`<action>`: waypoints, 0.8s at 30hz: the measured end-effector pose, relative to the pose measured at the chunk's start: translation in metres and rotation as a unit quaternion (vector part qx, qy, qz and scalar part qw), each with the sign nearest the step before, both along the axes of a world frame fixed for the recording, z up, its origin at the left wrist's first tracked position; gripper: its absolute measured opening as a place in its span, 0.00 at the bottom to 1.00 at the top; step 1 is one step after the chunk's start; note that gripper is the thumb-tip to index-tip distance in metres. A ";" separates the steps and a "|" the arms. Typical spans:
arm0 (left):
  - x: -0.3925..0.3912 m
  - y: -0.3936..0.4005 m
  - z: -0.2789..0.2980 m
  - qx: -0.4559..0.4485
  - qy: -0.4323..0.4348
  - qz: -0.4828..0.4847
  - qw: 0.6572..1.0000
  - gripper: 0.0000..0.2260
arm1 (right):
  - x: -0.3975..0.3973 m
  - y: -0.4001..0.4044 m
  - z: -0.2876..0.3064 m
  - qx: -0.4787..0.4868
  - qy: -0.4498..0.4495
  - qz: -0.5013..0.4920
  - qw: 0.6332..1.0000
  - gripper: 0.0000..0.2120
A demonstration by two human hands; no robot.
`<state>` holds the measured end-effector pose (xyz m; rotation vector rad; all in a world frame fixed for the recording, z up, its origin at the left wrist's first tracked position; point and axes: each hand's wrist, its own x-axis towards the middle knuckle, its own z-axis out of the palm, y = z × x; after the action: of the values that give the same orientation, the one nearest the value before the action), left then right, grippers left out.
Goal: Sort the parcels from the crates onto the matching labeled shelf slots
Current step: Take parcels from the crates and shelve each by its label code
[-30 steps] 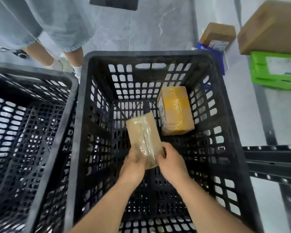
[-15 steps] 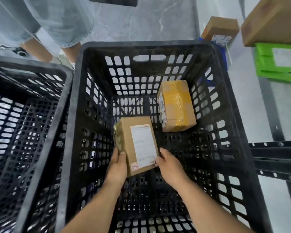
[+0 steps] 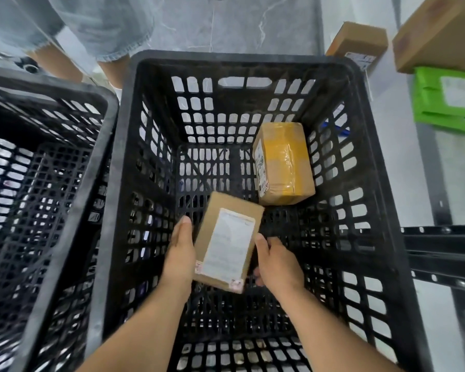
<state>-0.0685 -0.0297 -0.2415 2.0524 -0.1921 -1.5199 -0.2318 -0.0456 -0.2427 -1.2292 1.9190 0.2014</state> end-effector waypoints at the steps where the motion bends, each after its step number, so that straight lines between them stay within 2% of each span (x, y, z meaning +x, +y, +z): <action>1: 0.001 0.001 -0.001 0.005 -0.017 -0.004 1.000 0.24 | -0.001 0.002 0.001 -0.012 0.047 0.017 0.999 0.26; 4: 0.001 0.005 -0.002 0.043 -0.065 -0.010 0.997 0.25 | -0.005 0.002 0.003 -0.048 0.082 0.006 0.995 0.26; 6: 0.001 0.007 -0.005 0.061 -0.066 -0.019 0.996 0.27 | -0.007 -0.003 0.004 -0.060 0.057 0.003 0.997 0.28; 9: 0.000 0.010 -0.009 0.094 -0.029 0.008 0.995 0.29 | -0.005 -0.011 0.004 -0.069 -0.010 0.070 0.995 0.30; 12: 0.002 0.010 -0.016 0.090 -0.026 0.044 0.995 0.30 | -0.003 -0.023 0.000 -0.072 -0.060 0.117 0.989 0.29; 14: 0.001 0.007 -0.013 0.056 -0.013 0.070 0.996 0.30 | -0.007 -0.029 -0.001 -0.084 -0.024 0.100 0.991 0.27; 15: 0.001 0.005 -0.010 0.026 -0.012 0.081 0.996 0.28 | -0.010 -0.031 0.001 -0.092 0.025 0.081 0.992 0.25; 17: 0.000 0.003 0.002 -0.039 -0.017 0.072 0.996 0.25 | -0.016 -0.024 0.008 -0.069 0.131 0.078 0.986 0.24; 19: -0.003 0.002 0.013 -0.065 -0.028 0.037 0.997 0.24 | -0.022 -0.015 0.009 -0.041 0.169 0.078 0.982 0.24; 21: -0.004 0.006 0.011 -0.039 -0.032 0.024 0.998 0.24 | -0.025 -0.011 0.006 -0.048 0.144 0.051 0.987 0.23; 24: -0.008 0.011 0.002 0.039 -0.002 0.001 0.999 0.27 | -0.023 -0.014 0.002 -0.041 0.044 0.028 0.998 0.25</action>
<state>-0.0765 -0.0183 -0.2395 2.1166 -0.1346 -1.5444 -0.2545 -0.0592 -0.2406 -1.3499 1.9872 0.2100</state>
